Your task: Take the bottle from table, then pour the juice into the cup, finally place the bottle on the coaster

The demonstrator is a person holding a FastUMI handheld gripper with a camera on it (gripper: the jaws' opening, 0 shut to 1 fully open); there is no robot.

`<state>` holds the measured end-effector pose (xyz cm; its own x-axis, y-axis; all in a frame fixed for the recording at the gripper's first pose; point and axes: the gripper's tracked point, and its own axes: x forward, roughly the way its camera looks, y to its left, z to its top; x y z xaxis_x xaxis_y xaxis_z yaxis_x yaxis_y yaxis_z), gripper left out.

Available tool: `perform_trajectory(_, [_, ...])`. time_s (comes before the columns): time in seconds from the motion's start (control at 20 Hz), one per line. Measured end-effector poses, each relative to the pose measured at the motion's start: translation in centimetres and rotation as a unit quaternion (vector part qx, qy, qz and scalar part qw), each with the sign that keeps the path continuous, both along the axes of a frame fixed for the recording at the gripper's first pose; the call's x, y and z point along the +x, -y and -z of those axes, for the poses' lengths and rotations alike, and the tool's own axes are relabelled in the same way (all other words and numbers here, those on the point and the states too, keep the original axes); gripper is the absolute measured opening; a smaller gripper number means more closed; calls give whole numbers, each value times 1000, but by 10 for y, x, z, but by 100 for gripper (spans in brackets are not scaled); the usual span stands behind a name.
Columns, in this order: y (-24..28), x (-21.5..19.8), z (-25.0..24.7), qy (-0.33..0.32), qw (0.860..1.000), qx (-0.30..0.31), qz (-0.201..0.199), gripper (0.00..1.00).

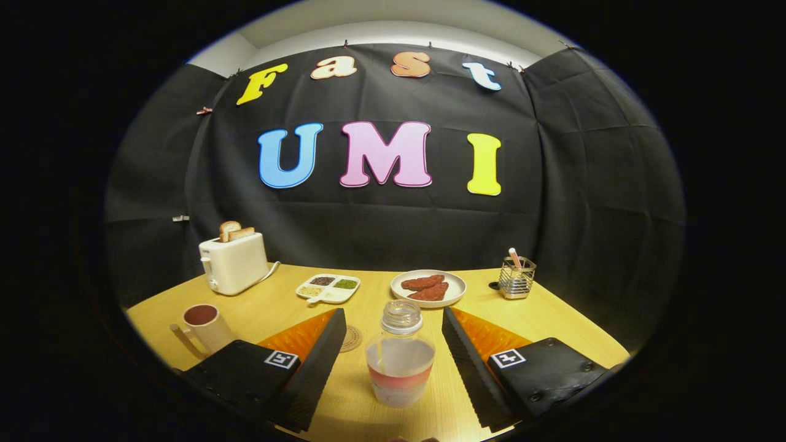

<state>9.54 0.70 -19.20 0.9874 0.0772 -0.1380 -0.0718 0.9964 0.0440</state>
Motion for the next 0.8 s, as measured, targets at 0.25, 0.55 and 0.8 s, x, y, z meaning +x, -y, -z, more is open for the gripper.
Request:
perform_trajectory(0.25, [-2,6,37,-21,1000,5,-1,97])
perform_trajectory(0.55, [2,15,63,-28,999,18,5,98])
perform_trajectory(0.8, [-1,17,73,-36,999,27,9,97])
